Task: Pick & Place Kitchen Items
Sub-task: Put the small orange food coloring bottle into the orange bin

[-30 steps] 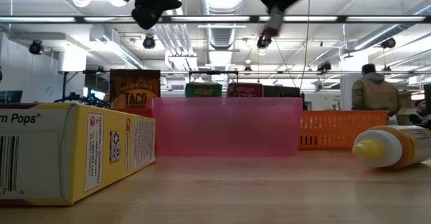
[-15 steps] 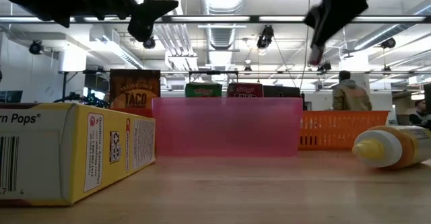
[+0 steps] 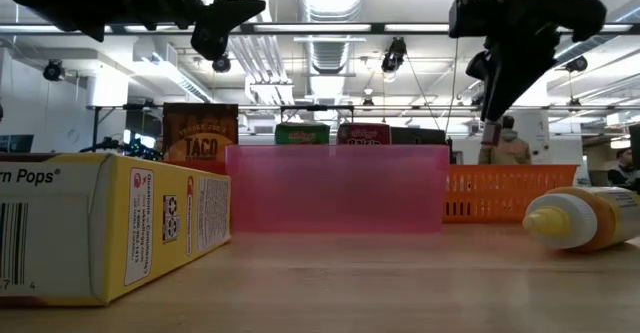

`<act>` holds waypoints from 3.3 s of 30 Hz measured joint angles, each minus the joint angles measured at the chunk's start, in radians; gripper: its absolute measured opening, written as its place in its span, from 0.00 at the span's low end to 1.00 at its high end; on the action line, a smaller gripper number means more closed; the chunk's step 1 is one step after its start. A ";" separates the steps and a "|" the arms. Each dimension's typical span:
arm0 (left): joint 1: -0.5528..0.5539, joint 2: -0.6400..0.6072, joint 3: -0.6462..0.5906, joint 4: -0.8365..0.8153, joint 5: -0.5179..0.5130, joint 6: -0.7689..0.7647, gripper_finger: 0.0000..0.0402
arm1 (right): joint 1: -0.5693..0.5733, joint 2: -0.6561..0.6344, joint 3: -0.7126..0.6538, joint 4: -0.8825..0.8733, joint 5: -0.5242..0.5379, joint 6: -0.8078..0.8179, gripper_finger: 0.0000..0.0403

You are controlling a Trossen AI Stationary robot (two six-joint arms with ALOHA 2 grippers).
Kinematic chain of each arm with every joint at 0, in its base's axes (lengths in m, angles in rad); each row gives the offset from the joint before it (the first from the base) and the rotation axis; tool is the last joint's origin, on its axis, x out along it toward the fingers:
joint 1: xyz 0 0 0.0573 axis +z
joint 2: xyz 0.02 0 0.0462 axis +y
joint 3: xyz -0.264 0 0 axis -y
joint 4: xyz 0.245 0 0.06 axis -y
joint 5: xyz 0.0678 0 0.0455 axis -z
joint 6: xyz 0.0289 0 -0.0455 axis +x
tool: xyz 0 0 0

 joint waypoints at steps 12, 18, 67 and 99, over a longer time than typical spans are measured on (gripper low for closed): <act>0.000 -0.001 0.000 0.006 0.000 0.008 0.51 | -0.089 0.014 -0.015 0.019 -0.009 -0.014 0.13; 0.000 0.000 0.000 0.006 0.000 0.009 0.51 | -0.093 0.014 -0.022 0.027 -0.019 -0.011 0.14; 0.000 0.000 0.000 0.002 0.000 0.009 0.51 | -0.175 0.170 -0.145 0.238 -0.051 -0.063 0.13; 0.000 0.000 0.000 0.002 0.000 0.005 0.51 | -0.188 0.171 -0.169 0.259 -0.060 -0.063 0.28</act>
